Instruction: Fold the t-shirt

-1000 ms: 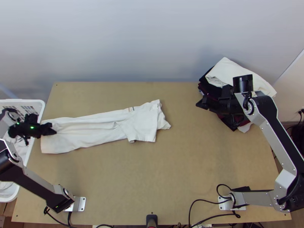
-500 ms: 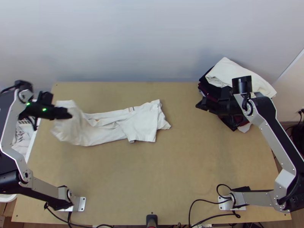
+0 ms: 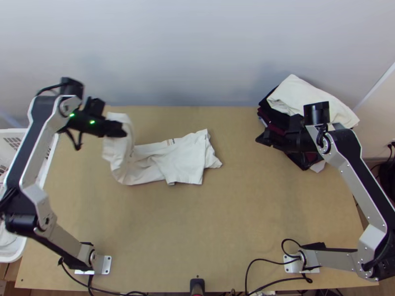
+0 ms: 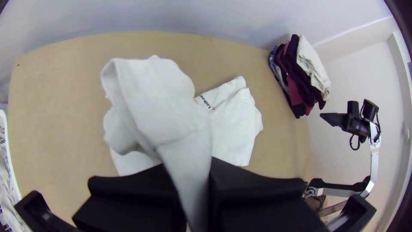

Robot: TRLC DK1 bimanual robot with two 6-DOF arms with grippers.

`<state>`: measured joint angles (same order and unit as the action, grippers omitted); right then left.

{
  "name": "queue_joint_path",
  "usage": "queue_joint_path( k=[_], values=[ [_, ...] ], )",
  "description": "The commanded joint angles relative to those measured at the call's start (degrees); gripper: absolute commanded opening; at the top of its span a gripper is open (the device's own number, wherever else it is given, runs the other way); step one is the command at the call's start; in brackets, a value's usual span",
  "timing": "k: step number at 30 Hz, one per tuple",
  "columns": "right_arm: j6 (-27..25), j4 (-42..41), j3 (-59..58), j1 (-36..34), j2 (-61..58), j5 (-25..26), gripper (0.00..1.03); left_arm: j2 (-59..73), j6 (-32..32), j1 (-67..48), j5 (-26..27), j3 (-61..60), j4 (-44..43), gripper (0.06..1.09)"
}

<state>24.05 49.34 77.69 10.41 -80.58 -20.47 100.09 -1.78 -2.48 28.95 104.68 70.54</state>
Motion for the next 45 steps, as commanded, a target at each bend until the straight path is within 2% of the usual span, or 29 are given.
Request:
queue_joint_path(
  k=[1,16,26,33,36,37,38,40,41,45],
  values=[
    [1.17,-0.56,-1.84,-0.31,1.91,-0.54,1.00,3.70,3.71,-3.85,-0.74,3.42,-0.23,0.09],
    [1.79,-2.50,-4.04,-0.40,3.23,-0.54,0.99,17.68,11.80,-17.38,-5.92,15.20,-1.99,0.09],
    [1.79,-3.55,-4.30,-0.83,3.14,-0.54,0.99,25.94,14.44,-22.30,-8.65,23.81,-1.90,0.09],
    [1.79,-4.25,-5.18,-0.66,3.06,-0.54,1.00,29.81,15.58,-25.56,-9.97,24.95,-3.57,0.09],
    [1.79,-4.61,-6.50,-0.31,2.88,-0.54,0.99,30.60,17.25,-27.14,-9.97,24.95,-7.17,0.11],
    [1.79,-4.69,-7.11,-0.04,2.79,-0.54,1.00,30.86,18.13,-27.49,-9.97,25.04,-8.93,0.22],
    [1.79,-5.05,-7.73,0.22,2.70,-0.54,0.99,31.04,18.48,-27.93,-9.17,25.22,-10.78,0.42],
    [1.87,-6.19,-9.14,0.92,2.70,-0.54,1.00,31.30,19.62,-28.63,-7.50,25.57,-13.33,1.00],
    [1.96,-6.36,-9.66,1.36,2.70,-0.54,1.00,31.48,19.97,-28.98,-7.24,26.45,-14.29,1.05],
    [2.05,-7.77,-11.16,2.15,2.35,-0.45,0.99,29.72,21.29,-29.42,-7.15,26.54,-20.27,1.05]
  ],
)
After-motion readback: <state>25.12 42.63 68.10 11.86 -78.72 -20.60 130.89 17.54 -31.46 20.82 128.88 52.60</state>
